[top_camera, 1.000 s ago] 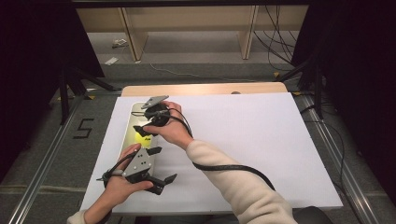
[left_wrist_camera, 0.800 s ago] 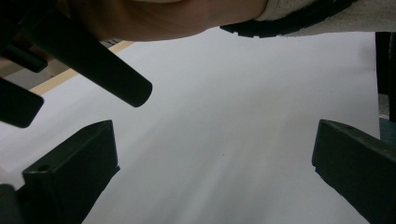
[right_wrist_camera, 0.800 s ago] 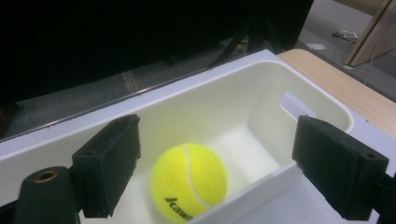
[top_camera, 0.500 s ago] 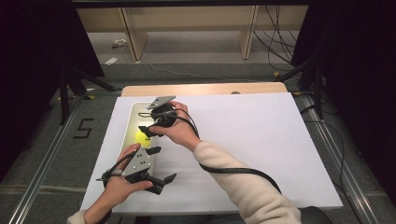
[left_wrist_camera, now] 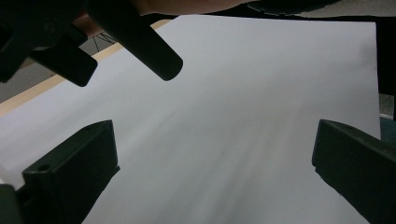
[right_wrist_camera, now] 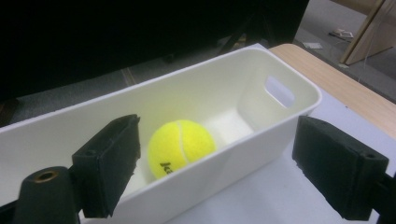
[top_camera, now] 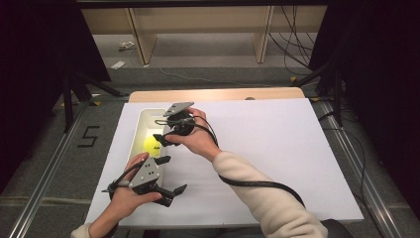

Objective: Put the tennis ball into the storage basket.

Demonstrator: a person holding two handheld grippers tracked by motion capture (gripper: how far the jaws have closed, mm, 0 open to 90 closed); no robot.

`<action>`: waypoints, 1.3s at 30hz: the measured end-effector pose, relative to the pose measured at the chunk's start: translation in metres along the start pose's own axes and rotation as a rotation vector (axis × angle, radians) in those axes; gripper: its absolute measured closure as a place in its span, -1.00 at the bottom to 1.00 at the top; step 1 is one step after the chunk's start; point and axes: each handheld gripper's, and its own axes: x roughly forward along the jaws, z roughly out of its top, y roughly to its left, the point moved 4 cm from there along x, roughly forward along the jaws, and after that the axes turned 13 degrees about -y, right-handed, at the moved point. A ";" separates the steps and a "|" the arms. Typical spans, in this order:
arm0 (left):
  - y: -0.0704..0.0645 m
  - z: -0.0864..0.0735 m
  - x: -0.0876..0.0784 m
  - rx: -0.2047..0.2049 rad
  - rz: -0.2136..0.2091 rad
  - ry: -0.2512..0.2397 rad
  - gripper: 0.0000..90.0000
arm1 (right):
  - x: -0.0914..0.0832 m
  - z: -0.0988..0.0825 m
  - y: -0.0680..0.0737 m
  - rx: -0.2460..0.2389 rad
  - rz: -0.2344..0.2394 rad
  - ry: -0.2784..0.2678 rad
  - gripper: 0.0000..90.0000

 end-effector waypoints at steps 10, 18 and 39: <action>0.000 0.000 0.000 -0.002 0.000 -0.001 -1.00 | -0.016 -0.004 -0.008 0.008 -0.020 -0.002 -0.65; 0.000 0.000 0.000 -0.003 -0.001 -0.001 -1.00 | -0.027 -0.010 -0.013 0.011 -0.037 -0.003 -0.64; 0.000 -0.001 -0.001 -0.005 0.001 0.001 -1.00 | -0.055 -0.026 -0.028 0.033 -0.085 0.001 -0.64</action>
